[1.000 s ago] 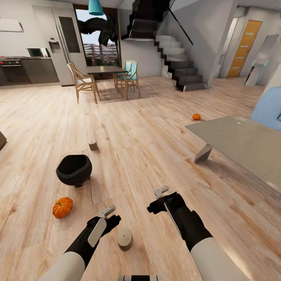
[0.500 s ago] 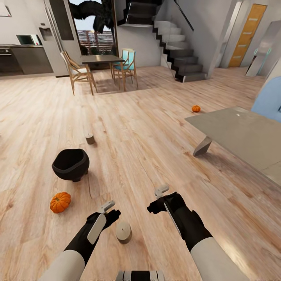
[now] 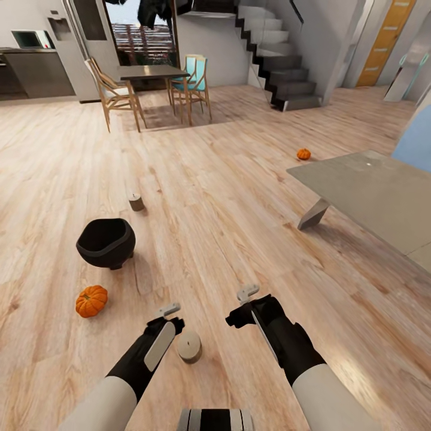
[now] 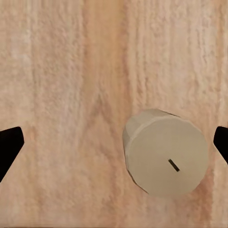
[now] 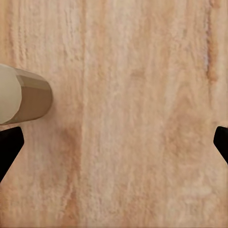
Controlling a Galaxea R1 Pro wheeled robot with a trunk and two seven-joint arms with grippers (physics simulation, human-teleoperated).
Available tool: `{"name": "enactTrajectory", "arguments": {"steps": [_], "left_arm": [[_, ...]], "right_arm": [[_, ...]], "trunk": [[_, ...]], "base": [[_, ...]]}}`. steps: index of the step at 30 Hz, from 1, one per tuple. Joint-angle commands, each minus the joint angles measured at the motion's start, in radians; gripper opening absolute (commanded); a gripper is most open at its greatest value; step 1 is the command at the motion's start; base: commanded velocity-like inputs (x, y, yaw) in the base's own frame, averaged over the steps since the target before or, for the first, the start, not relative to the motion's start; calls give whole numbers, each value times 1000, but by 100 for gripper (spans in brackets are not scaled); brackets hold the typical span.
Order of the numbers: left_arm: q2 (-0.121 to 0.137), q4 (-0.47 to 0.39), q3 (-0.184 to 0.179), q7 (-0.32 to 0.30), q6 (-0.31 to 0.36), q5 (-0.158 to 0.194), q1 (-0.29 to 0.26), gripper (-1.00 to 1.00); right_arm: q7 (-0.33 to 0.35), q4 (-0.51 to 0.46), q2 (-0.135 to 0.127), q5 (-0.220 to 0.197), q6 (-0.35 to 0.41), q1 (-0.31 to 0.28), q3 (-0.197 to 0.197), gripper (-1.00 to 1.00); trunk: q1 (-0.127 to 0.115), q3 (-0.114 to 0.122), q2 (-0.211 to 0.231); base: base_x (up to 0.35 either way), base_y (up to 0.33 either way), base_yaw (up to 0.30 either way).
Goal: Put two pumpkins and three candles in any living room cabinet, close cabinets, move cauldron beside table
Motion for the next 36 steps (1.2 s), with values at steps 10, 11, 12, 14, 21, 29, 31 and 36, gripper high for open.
{"name": "enactTrajectory", "arguments": {"steps": [10,11,12,14,21,29,31,36], "left_arm": [[1,0,-6,9,-1,1,0,100],[2,-1,-6,8,-1,1,0,100],[3,-2,-6,6,-1,1,0,100],[4,-2,-7,4,-1,1,0,100],[11,-41,-13,-1,5,1,1,100],[13,-39,-62,-2,12,-1,1,100],[12,-38,-67,-2,11,-1,1,100],[12,-37,-71,-50,9,-1,2,100]], "right_arm": [[0,0,-1,0,0,0,0,100],[0,0,-1,0,0,0,0,100],[0,1,-2,0,-1,0,0,100],[0,1,-2,0,-1,0,0,100],[0,2,-2,0,0,0,0,100],[0,2,-2,0,0,0,0,100],[0,2,-2,0,0,0,0,100],[0,2,-2,0,-1,0,0,100]], "trunk": [[4,-39,-2],[4,-39,-2],[4,-39,-2],[4,-39,-2],[4,-39,-2],[4,-39,-2],[4,-39,-2],[4,-39,-2]], "base": [[0,0,0],[0,0,0],[0,0,0],[0,0,0],[10,-4,0],[214,-150,0],[253,-182,0],[211,-152,0]]}}
